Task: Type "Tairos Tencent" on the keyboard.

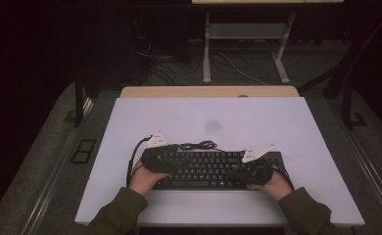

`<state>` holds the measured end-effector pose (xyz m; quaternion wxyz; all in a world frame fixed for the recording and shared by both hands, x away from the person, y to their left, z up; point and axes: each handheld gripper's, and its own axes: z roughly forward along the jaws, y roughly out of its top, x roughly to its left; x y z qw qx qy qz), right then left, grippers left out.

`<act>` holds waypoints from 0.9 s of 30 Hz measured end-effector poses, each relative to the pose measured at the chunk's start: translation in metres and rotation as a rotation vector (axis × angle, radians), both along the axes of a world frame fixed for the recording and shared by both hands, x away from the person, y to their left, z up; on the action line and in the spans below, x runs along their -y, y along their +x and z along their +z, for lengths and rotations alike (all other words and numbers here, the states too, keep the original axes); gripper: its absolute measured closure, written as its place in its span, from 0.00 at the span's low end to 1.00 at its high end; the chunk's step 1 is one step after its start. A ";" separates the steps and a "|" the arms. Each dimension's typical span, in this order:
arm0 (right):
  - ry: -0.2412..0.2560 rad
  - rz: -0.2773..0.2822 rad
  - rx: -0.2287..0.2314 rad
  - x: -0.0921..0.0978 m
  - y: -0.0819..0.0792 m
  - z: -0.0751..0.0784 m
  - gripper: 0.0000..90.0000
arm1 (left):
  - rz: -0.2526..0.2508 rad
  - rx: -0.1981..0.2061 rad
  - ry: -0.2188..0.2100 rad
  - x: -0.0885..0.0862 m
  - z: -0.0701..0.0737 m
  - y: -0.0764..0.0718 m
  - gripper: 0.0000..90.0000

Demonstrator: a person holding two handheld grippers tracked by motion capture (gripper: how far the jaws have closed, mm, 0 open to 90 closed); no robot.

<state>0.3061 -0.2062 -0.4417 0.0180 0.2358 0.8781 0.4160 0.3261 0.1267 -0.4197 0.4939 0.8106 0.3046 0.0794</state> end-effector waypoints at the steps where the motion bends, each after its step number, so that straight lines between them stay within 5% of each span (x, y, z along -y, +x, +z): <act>1: -0.001 0.001 0.001 0.000 0.000 0.000 0.99 | -0.003 -0.004 0.000 0.000 -0.001 0.000 0.39; 17: -0.001 0.001 0.000 0.000 0.000 0.000 0.99 | -0.041 -0.083 0.077 0.008 -0.007 0.002 0.95; 27: 0.000 0.002 0.001 0.000 0.000 0.000 0.99 | -0.036 -0.118 0.127 0.013 -0.013 0.003 0.99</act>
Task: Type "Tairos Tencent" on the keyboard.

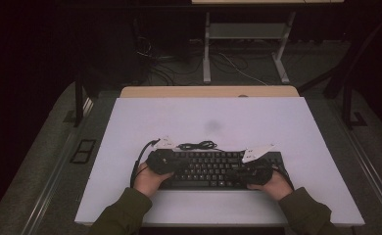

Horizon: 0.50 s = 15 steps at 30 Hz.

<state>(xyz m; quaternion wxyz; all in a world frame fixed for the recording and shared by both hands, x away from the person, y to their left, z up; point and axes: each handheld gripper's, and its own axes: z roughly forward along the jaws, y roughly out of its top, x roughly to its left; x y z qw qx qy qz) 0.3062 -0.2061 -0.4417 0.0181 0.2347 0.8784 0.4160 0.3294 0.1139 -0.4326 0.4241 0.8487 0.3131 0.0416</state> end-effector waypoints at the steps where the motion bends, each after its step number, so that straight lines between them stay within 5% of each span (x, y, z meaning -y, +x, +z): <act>1: -0.001 -0.001 -0.001 0.000 0.000 0.000 0.99 | 0.003 -0.001 0.007 0.000 -0.001 0.000 0.99; 15: -0.001 -0.002 0.000 0.000 0.000 0.000 0.99 | -0.011 -0.007 0.046 0.000 -0.001 0.002 0.99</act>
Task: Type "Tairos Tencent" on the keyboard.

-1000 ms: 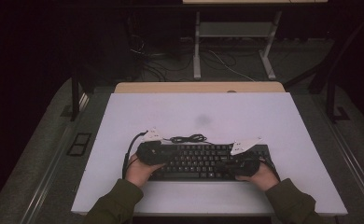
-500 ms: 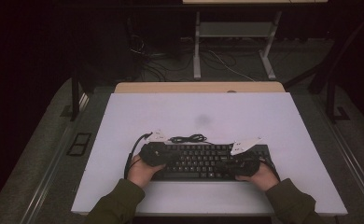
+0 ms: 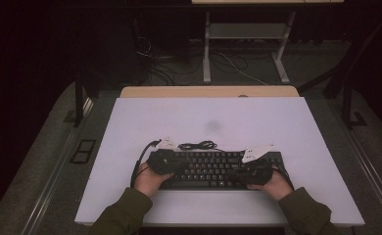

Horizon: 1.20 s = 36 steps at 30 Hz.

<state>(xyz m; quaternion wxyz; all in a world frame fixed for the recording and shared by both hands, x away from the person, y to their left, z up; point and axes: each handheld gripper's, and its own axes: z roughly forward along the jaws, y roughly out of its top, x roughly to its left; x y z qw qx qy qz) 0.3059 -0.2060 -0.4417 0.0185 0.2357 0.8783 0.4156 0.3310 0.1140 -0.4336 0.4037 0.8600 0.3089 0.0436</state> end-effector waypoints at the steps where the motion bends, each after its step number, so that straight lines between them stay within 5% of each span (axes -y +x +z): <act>1: 0.000 0.000 0.000 0.000 0.000 0.000 0.99 | 0.010 -0.001 -0.018 0.000 0.000 -0.001 0.99; 15: 0.002 -0.001 -0.002 0.000 0.000 0.000 0.99 | 0.002 0.025 -0.073 -0.012 0.007 -0.007 0.88; 36: 0.003 -0.006 -0.002 0.000 0.000 0.000 0.99 | 0.032 0.079 -0.106 -0.037 0.003 -0.026 0.24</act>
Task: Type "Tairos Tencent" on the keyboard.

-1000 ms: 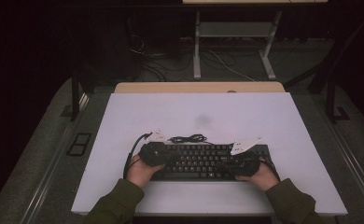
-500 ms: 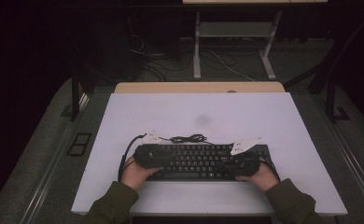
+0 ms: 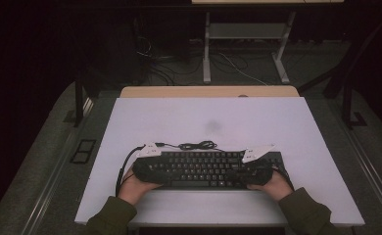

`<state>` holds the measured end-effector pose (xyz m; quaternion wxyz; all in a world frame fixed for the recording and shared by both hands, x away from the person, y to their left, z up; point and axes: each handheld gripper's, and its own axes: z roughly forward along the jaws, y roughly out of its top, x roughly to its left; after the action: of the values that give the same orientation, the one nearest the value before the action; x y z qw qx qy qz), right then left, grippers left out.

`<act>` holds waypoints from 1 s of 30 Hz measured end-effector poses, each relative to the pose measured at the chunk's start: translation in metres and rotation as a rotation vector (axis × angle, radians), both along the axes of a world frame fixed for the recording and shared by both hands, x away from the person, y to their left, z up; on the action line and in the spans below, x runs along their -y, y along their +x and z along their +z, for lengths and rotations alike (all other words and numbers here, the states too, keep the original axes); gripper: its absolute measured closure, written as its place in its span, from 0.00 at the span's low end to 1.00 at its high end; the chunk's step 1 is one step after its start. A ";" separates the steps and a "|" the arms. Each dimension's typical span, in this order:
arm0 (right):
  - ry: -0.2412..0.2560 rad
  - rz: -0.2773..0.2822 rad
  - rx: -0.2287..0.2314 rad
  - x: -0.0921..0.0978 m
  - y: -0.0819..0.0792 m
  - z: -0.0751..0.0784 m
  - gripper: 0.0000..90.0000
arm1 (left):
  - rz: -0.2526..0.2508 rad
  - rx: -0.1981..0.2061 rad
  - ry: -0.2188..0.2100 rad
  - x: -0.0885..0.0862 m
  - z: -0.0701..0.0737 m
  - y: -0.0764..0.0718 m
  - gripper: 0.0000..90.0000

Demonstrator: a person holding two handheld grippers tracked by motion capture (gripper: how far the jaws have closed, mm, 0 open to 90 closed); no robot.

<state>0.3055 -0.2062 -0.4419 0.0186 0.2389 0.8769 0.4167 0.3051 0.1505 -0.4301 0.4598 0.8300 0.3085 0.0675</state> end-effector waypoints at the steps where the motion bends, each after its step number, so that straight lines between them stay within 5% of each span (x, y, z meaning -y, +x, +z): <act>1: 0.001 0.000 0.000 0.000 0.000 0.000 0.99 | -0.002 0.004 -0.005 -0.001 0.001 -0.001 0.23; 15: 0.083 -0.016 0.002 0.003 0.002 0.008 0.92 | 0.001 0.010 -0.032 -0.003 0.001 -0.004 0.22; 30: 0.173 -0.087 0.000 -0.003 0.013 0.013 0.42 | -0.010 0.015 -0.045 -0.001 0.002 -0.005 0.20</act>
<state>0.3183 -0.2032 -0.4285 0.0163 0.2775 0.8264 0.4896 0.3001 0.1515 -0.4285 0.4808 0.8206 0.3022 0.0644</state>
